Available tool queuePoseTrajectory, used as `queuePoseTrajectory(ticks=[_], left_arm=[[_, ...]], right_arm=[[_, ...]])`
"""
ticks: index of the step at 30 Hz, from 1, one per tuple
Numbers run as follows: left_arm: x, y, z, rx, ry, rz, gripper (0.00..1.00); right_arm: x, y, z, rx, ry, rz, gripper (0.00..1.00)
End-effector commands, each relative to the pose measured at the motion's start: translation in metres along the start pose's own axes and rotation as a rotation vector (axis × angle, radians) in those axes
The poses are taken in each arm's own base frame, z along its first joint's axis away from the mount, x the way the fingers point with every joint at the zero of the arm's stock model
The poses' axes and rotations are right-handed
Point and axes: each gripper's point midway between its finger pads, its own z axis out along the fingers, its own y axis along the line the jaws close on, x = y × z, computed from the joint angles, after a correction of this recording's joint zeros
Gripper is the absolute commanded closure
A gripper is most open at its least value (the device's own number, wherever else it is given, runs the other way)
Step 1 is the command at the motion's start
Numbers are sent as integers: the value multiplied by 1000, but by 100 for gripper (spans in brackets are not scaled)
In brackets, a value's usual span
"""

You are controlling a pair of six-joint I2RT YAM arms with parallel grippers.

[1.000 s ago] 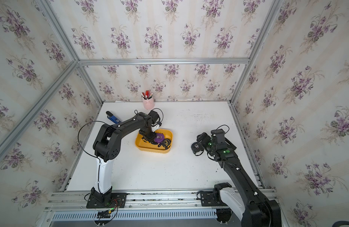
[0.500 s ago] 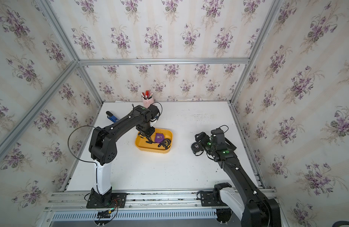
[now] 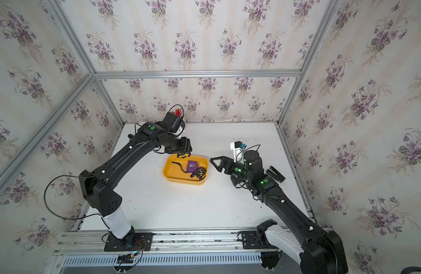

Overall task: Take the tape measure out of the storage box
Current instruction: Place the tape measure at the center of the board.

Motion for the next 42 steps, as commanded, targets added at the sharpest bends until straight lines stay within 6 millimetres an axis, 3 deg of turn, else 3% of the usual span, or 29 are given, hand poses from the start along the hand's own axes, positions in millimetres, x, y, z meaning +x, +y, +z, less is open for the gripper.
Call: queuePoseTrajectory(ticks=[1, 3, 10, 14, 26, 33, 35, 36, 38, 42], left_arm=[[-18, -43, -5, 240, -49, -256, 87], [-18, -52, -6, 296, -34, -323, 87], [-7, -66, -14, 358, 11, -475, 86], [5, -73, -15, 382, 69, -537, 79], [26, -89, -13, 406, 139, -576, 80], [29, -91, -15, 420, 142, -570, 78], [28, -94, -17, 432, 144, -562, 70], [29, -94, -17, 434, 144, -555, 60], [29, -93, -17, 421, 141, -540, 29], [25, -89, -18, 409, 113, -508, 1]], right_arm=[[-6, 23, 7, -51, -22, -124, 10], [7, 39, 16, -83, 13, -169, 10], [0, 50, 24, -60, -32, -258, 12], [-9, 50, 27, -43, -66, -288, 14], [-22, 41, 46, 10, -93, -322, 18], [-22, 35, 52, 20, -92, -297, 50], [-21, 33, 51, 25, -93, -291, 58], [-21, 33, 50, 29, -95, -290, 63], [-22, 30, 48, 48, -104, -283, 68], [-24, 25, 37, 99, -122, -269, 75]])
